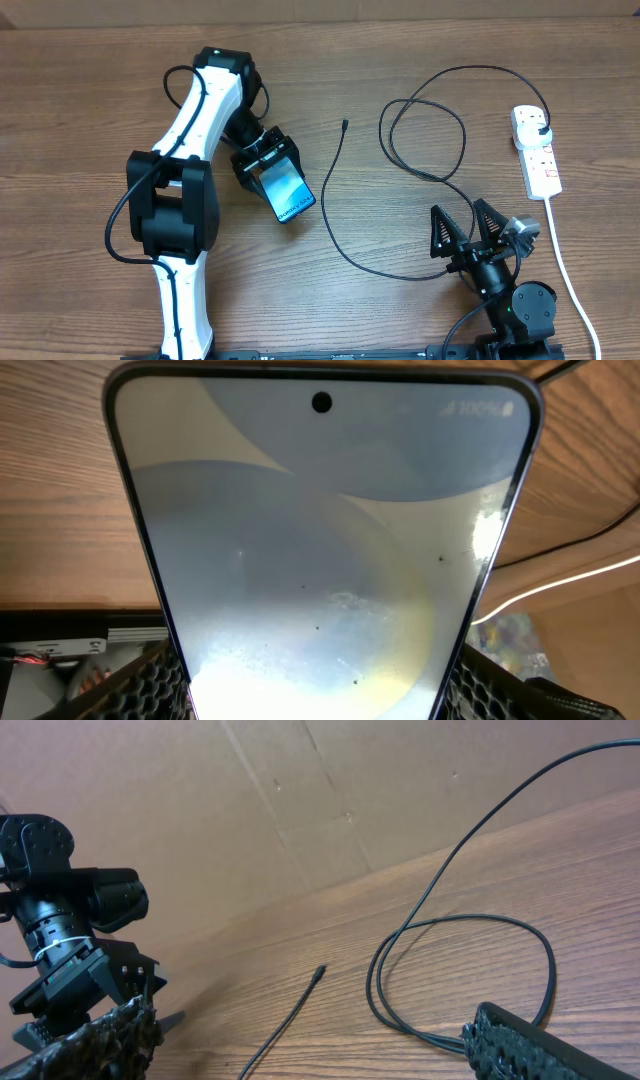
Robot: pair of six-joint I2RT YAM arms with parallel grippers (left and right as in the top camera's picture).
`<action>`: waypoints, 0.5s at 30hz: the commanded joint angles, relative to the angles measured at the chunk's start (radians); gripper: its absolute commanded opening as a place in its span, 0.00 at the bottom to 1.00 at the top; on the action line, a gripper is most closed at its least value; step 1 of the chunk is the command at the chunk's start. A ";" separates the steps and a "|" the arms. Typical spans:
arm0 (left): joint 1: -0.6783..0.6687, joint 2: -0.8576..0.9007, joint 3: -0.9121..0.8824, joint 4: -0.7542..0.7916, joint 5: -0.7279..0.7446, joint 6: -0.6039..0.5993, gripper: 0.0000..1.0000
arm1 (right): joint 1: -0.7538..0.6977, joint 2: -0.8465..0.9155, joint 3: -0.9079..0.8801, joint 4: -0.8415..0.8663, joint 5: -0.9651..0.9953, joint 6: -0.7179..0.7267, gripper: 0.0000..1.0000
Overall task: Plug charger to phone and switch on socket
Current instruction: 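Lift the phone with the left gripper and carry it toward the table center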
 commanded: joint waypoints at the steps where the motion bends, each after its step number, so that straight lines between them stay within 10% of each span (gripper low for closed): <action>1: 0.006 -0.001 0.028 -0.010 0.038 0.020 0.04 | 0.005 -0.006 -0.011 0.004 0.011 -0.004 1.00; 15: 0.005 -0.001 0.027 -0.010 0.051 0.020 0.04 | 0.005 -0.006 -0.011 0.004 0.011 -0.004 1.00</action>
